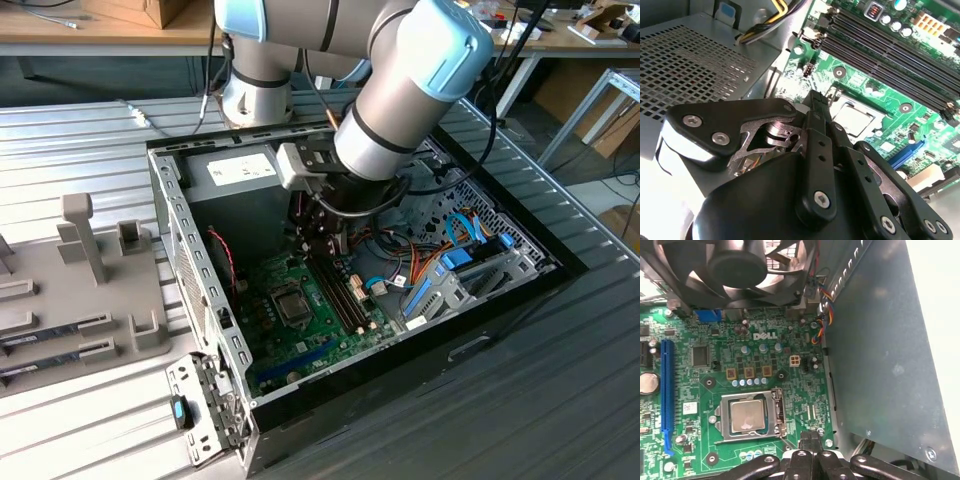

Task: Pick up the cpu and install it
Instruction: 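Install the first cpu locking lever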

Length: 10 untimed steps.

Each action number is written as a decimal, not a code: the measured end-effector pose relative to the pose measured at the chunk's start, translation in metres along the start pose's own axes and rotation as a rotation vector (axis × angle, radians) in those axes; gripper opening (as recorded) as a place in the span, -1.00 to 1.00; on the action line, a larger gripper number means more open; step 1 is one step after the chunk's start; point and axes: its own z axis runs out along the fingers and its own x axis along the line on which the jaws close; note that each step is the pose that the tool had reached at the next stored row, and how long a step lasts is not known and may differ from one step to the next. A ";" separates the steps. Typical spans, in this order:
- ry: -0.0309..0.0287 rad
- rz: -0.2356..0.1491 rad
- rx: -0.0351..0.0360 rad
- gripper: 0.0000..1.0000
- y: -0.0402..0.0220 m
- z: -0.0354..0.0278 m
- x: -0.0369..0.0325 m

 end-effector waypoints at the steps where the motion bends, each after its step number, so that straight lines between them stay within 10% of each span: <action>1: 0.0039 0.000 0.0003 -0.79 0.0002 -0.0006 0.0007; 7: 0.0229 0.003 0.0013 -0.79 0.0010 -0.0014 0.0032; 10: 0.0716 0.012 0.0042 -0.79 0.0012 -0.0015 0.0036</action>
